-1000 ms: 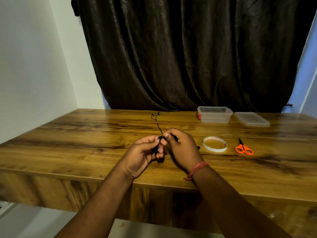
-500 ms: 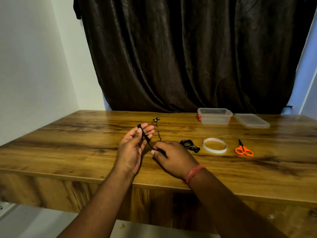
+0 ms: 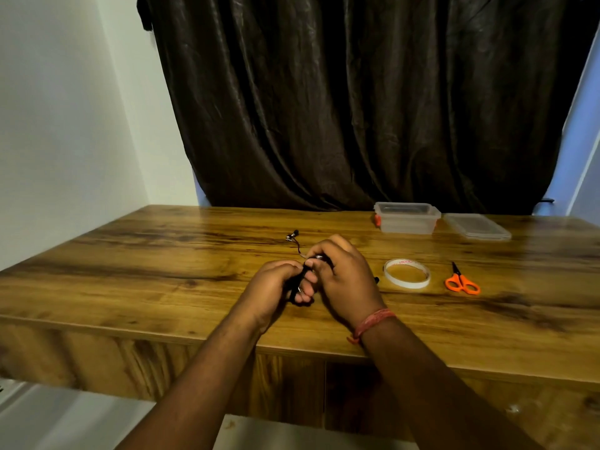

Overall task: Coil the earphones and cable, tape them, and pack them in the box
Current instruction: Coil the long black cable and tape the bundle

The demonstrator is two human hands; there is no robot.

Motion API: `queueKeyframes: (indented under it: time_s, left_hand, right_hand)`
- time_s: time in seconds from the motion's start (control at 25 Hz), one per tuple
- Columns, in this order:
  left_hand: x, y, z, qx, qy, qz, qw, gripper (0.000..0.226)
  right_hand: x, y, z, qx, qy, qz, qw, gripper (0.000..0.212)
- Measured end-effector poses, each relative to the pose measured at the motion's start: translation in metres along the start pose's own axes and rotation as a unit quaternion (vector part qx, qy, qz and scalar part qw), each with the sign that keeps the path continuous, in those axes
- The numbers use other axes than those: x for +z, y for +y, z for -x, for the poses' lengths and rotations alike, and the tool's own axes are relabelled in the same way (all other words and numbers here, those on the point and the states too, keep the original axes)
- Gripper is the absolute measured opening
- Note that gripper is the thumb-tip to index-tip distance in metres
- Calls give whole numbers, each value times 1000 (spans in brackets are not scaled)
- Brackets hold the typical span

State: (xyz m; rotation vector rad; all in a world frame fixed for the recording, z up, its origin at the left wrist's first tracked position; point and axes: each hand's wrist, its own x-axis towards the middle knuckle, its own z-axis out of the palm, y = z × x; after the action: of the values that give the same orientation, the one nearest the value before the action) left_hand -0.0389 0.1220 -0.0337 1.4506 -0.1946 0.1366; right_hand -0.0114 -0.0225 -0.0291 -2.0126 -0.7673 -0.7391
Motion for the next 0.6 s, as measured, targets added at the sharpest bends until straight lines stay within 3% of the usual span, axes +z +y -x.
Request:
queueKeyframes:
  time_s: [0.12, 0.28, 0.44, 0.6]
  left_hand:
    - [-4, 4, 5, 8, -38, 41, 998, 29]
    - [-10, 11, 11, 34, -65, 175, 982, 25]
    - [-15, 13, 7, 71, 9, 288, 955, 27]
    - [-17, 11, 1, 99, 102, 258, 956, 27]
  right_hand:
    - [0, 3, -1, 28, -14, -15, 999, 13]
    - [8, 4, 3, 27, -130, 19, 991, 23]
    - [12, -3, 6, -8, -208, 87, 974, 16]
    - [4, -16, 9, -48, -196, 80, 976, 14]
